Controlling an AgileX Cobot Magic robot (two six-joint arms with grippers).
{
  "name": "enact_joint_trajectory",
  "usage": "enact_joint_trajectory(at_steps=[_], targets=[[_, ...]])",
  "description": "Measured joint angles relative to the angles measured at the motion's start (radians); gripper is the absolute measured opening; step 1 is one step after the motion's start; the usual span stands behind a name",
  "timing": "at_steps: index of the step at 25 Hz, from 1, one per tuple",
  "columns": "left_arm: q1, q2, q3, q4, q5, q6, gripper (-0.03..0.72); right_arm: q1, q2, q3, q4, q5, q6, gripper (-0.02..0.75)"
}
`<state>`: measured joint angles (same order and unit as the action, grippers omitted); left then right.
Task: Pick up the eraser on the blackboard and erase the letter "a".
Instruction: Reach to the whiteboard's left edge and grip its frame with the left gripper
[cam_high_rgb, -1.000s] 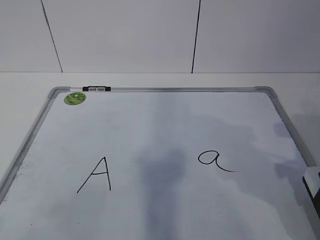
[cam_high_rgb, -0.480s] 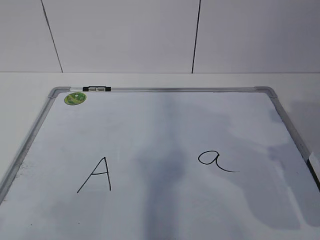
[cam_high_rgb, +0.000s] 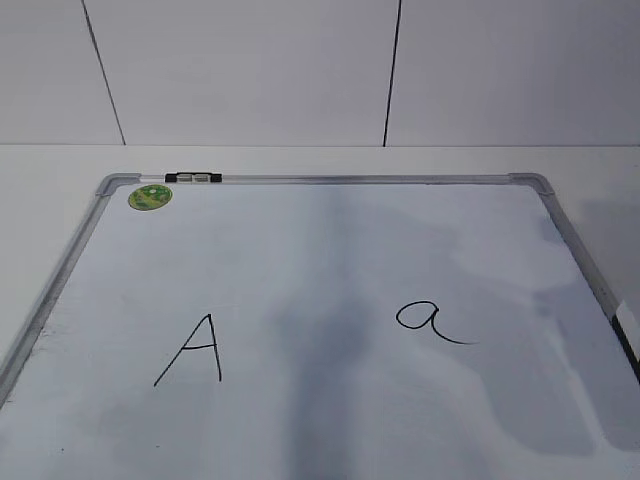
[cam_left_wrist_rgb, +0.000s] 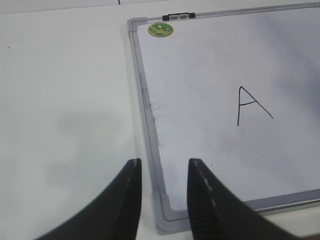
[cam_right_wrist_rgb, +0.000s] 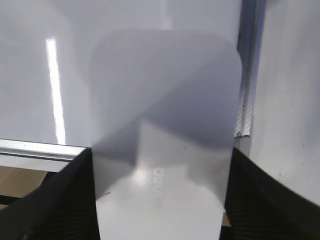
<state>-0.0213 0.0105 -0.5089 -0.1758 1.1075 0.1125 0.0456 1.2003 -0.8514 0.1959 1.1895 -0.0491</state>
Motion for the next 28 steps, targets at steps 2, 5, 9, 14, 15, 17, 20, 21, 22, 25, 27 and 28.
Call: enact_joint_trajectory(at_steps=[2, 5, 9, 14, 15, 17, 20, 21, 22, 25, 27, 28], targets=[[0.000, 0.000, 0.000, -0.004, 0.000, 0.000, 0.235, 0.000, 0.000, 0.000, 0.000, 0.000, 0.000, 0.571], [0.000, 0.000, 0.000, -0.035, -0.006, 0.000, 0.235, 0.000, 0.000, 0.000, 0.001, 0.000, -0.002, 0.571], [0.000, 0.023, -0.070, -0.074, -0.040, 0.000, 0.236, 0.000, 0.000, 0.000, 0.001, 0.000, -0.002, 0.571], [0.000, 0.214, -0.173, -0.074, -0.055, 0.000, 0.239, 0.000, 0.000, 0.000, 0.002, 0.002, -0.002, 0.571], [0.000, 0.267, -0.184, -0.076, -0.058, 0.000, 0.240, 0.000, 0.000, 0.000, 0.002, 0.002, -0.002, 0.571], [-0.006, 0.369, -0.204, -0.082, -0.079, 0.000, 0.244, 0.000, 0.000, 0.000, 0.003, 0.002, -0.002, 0.571], [-0.015, 0.513, -0.220, -0.092, -0.132, 0.000, 0.251, 0.000, 0.000, 0.000, 0.003, 0.001, -0.002, 0.571], [-0.015, 0.567, -0.226, -0.099, -0.145, 0.000, 0.256, 0.000, 0.000, 0.000, 0.003, -0.001, -0.002, 0.571], [-0.016, 0.614, -0.232, -0.103, -0.148, 0.000, 0.266, 0.000, 0.000, 0.000, 0.003, -0.006, -0.002, 0.571], [-0.016, 0.771, -0.251, -0.115, -0.161, 0.000, 0.302, 0.000, 0.000, 0.000, 0.003, -0.019, -0.002, 0.571], [-0.016, 0.877, -0.267, -0.115, -0.169, 0.000, 0.314, 0.000, 0.000, 0.000, 0.003, -0.024, -0.002, 0.571], [-0.016, 0.931, -0.277, -0.115, -0.175, 0.000, 0.318, 0.000, 0.000, 0.000, 0.003, -0.026, -0.002, 0.571]])
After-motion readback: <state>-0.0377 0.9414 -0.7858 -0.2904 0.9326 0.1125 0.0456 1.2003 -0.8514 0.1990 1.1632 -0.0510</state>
